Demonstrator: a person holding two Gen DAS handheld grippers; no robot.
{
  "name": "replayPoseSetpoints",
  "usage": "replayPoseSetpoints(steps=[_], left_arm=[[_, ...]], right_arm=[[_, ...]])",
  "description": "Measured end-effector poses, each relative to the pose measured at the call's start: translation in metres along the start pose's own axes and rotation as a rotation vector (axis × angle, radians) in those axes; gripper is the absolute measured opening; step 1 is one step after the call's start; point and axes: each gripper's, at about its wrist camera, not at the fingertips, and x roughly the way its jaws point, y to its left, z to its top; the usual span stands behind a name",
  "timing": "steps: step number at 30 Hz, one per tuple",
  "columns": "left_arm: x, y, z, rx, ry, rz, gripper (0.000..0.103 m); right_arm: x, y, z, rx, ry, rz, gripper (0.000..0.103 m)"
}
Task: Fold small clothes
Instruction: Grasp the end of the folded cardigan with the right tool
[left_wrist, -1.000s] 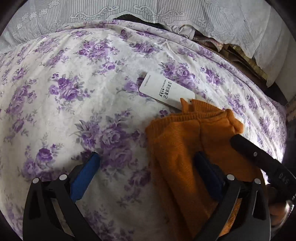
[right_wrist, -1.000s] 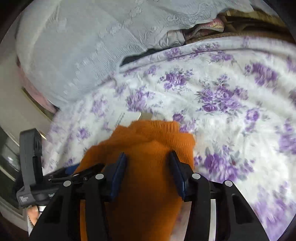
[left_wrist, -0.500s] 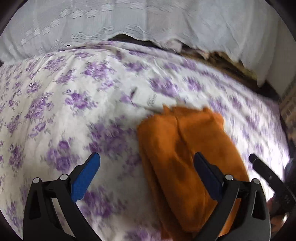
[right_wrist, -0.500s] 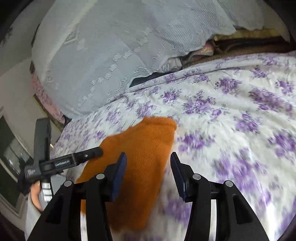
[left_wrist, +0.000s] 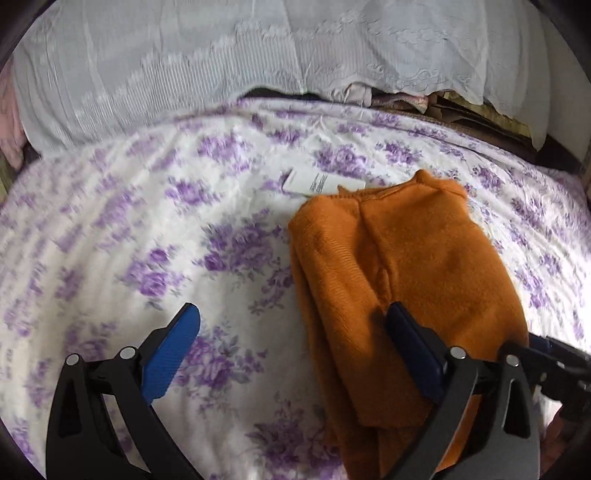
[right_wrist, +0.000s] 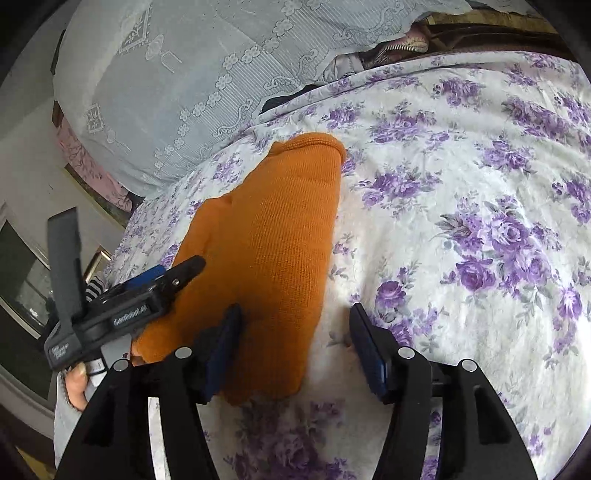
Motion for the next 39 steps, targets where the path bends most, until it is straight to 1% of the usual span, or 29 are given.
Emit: replayPoseSetpoints(steps=[3, 12, 19, 24, 27, 29, 33, 35, 37, 38, 39], left_arm=[[-0.012, -0.004, -0.002, 0.029, -0.031, 0.025, 0.098], [-0.029, -0.014, -0.013, 0.069, -0.053, 0.064, 0.098], [-0.034, -0.019, -0.013, 0.096, -0.072, 0.085, 0.098], [-0.032, -0.022, -0.012, 0.105, -0.076, 0.088, 0.098], [-0.027, -0.020, -0.012, 0.093, -0.061, 0.071, 0.098], [-0.024, -0.017, -0.012, 0.075, -0.053, 0.054, 0.099], [-0.021, -0.008, -0.007, 0.020, -0.032, -0.002, 0.099], [-0.017, -0.001, -0.004, -0.016, -0.010, -0.046, 0.099], [-0.010, 0.005, -0.001, -0.057, 0.023, -0.102, 0.099], [-0.004, 0.008, -0.001, -0.081, 0.048, -0.133, 0.099], [0.002, 0.009, -0.001, -0.098, 0.070, -0.154, 0.099]], right_arm=[[-0.001, 0.000, -0.002, 0.001, 0.000, 0.004, 0.062], [-0.006, 0.002, -0.001, 0.003, -0.013, -0.001, 0.063], [-0.022, 0.006, 0.003, 0.000, -0.077, -0.028, 0.063], [-0.029, 0.010, 0.011, 0.004, -0.119, -0.013, 0.063], [-0.020, 0.017, 0.020, -0.011, -0.120, -0.027, 0.063], [-0.013, 0.017, 0.029, 0.005, -0.115, -0.030, 0.063], [-0.006, 0.017, 0.047, 0.034, -0.117, -0.004, 0.063], [-0.004, 0.019, 0.053, 0.029, -0.124, 0.010, 0.063], [0.004, 0.016, 0.053, 0.017, -0.105, 0.004, 0.064], [0.008, 0.013, 0.051, 0.016, -0.087, -0.009, 0.067], [0.021, 0.006, 0.047, 0.025, -0.031, -0.036, 0.069]])
